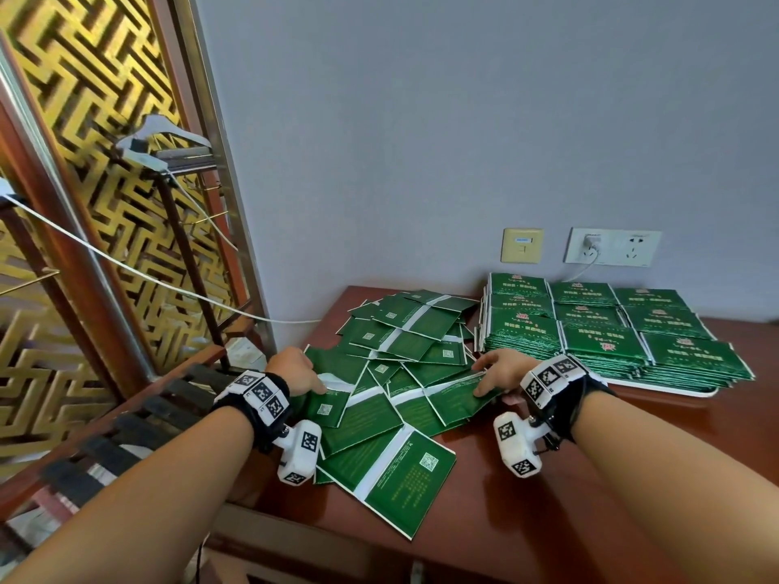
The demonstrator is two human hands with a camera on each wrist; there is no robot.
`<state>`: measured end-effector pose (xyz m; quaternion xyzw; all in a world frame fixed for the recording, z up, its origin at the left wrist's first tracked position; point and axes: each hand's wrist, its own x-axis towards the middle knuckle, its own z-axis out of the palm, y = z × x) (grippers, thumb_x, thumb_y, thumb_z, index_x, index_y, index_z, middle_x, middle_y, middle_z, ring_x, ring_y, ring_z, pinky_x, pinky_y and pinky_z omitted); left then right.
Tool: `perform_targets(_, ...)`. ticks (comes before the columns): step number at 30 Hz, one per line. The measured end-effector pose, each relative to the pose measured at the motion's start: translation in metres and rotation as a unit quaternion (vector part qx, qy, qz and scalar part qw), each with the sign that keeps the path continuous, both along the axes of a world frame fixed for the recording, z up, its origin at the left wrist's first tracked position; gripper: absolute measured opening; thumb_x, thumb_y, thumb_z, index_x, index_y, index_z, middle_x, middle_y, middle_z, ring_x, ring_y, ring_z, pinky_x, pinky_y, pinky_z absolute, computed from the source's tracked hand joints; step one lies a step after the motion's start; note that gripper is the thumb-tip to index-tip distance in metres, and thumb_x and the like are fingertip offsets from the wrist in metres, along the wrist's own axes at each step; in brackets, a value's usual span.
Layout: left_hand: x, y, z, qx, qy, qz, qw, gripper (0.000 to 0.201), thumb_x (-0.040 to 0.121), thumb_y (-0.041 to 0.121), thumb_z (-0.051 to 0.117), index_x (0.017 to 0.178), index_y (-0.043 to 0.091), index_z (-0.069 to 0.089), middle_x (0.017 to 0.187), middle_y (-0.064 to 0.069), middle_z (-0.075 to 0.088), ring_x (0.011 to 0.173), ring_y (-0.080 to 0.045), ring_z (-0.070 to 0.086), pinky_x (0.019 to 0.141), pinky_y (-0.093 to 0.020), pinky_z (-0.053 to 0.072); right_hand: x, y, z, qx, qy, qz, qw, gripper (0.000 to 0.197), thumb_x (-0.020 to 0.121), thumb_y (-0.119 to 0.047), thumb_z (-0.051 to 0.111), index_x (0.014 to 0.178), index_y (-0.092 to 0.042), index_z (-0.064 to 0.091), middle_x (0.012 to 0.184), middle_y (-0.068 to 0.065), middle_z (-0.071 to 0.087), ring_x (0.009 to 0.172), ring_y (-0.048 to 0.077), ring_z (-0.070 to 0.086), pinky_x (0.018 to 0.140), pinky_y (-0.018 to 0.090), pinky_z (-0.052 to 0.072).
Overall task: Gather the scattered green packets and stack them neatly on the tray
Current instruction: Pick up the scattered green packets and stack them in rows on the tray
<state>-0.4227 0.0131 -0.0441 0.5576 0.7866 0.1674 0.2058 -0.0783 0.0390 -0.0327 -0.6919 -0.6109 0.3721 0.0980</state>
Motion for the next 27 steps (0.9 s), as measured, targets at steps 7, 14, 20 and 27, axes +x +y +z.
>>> perform_targets(7,0.008,-0.011,0.016,0.091,-0.037,0.017,0.995,0.011,0.081,0.004,0.067,0.075,0.011,0.072,0.085,-0.007,0.071,0.093,-0.028,0.067,0.086,-0.032,0.054,0.013,0.0,-0.01,0.006,0.065,-0.078,0.995,0.032,0.079,-0.019,0.079,0.101,0.003,0.071,0.094,0.022,0.071,0.071,0.027,0.063,0.08,0.048,0.059)
perform_targets(14,0.039,-0.019,0.04,0.146,-0.106,-0.024,0.983,0.029,0.081,-0.008,0.061,0.073,0.019,0.066,0.084,0.001,0.063,0.087,-0.024,0.063,0.072,-0.024,0.046,0.042,-0.021,0.006,0.056,0.049,-0.041,0.996,0.007,0.079,-0.012,0.078,0.086,-0.014,0.076,0.084,0.003,0.072,0.064,0.009,0.063,0.062,0.018,0.052)
perform_targets(20,0.09,-0.02,0.057,0.151,-0.152,-0.109,0.971,0.018,0.08,-0.003,0.07,0.087,0.013,0.071,0.108,-0.004,0.061,0.098,-0.018,0.058,0.082,-0.025,0.042,0.083,-0.04,0.008,0.098,0.052,-0.039,0.993,0.012,0.075,-0.007,0.08,0.073,-0.018,0.076,0.078,-0.002,0.073,0.077,0.014,0.067,0.076,0.023,0.053)
perform_targets(27,0.173,-0.016,0.054,0.12,-0.222,-0.162,0.954,0.017,0.08,-0.003,0.072,0.091,0.01,0.071,0.116,-0.009,0.062,0.111,-0.024,0.057,0.102,-0.034,0.042,0.145,-0.067,0.009,0.086,0.048,-0.089,0.991,0.006,0.077,-0.005,0.078,0.077,-0.011,0.077,0.067,0.005,0.071,0.051,0.013,0.06,0.053,0.022,0.052)
